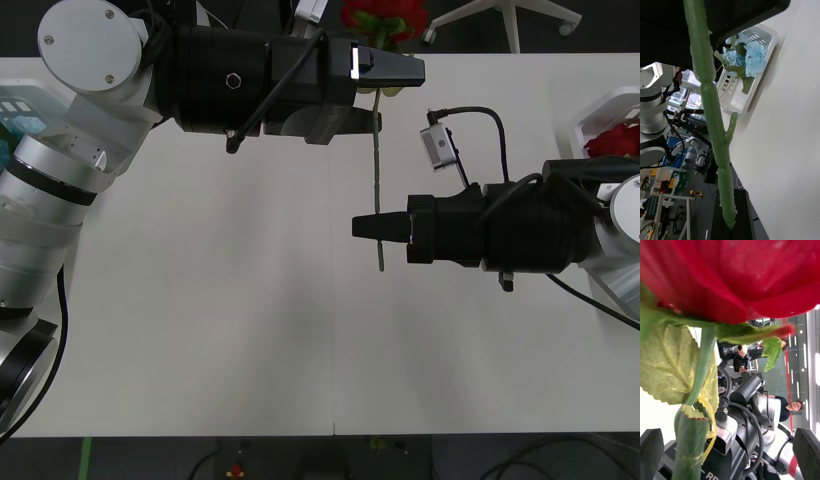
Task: Put the red flowers into the right box and the blue flowers into the left box
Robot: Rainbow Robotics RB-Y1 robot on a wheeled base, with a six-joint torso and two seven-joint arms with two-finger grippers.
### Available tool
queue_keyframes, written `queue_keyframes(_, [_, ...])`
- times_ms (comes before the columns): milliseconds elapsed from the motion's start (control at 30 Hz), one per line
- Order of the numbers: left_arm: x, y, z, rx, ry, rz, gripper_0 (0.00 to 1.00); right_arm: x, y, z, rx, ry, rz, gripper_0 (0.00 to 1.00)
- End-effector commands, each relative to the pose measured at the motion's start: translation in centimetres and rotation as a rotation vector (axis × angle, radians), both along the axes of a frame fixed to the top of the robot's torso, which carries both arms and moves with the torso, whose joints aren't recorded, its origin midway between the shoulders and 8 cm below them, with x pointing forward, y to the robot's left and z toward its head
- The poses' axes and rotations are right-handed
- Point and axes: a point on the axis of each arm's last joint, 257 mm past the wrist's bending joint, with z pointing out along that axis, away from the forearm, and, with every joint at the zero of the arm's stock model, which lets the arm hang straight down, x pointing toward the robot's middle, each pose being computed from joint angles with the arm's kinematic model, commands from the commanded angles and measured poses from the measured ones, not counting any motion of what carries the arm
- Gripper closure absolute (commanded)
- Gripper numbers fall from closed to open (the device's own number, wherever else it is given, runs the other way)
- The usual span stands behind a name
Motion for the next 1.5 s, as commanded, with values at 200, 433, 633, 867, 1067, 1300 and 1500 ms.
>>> queue_keyframes(200, [0.7, 1.5, 3.6, -0.086, -0.064, 0.053, 0.0, 2.9, -3.6, -0.6, -0.166, 0.066, -0.123, 1.0])
queue_keyframes(433, [3.2, 7.8, 2.8, -0.013, -0.152, 0.151, 0.0, 6.8, -12.1, -2.5, -0.375, 0.176, -0.299, 1.0])
queue_keyframes(633, [3.3, 16.0, -1.1, 0.186, -0.264, 0.156, 0.0, 10.2, -24.0, -2.9, -0.624, 0.219, -0.521, 1.0])
queue_keyframes(867, [2.4, 26.1, -4.1, 0.475, -0.417, 0.073, 0.0, 11.3, -38.3, 0.2, -0.868, 0.254, -0.783, 1.0])
queue_keyframes(1067, [3.1, 31.2, -6.1, 0.69, -0.639, -0.025, 0.0, 8.6, -47.3, 1.3, -1.118, 0.295, -0.916, 1.0])
queue_keyframes(1300, [2.9, 33.0, -7.9, 0.779, -0.795, -0.168, 0.0, 6.4, -57.8, 2.4, -1.463, 0.265, -1.034, 1.0])
queue_keyframes(1500, [2.5, 32.7, -9.3, 0.793, -0.898, -0.254, 0.0, 7.7, -61.6, 0.2, -1.58, 0.199, -1.048, 1.0])
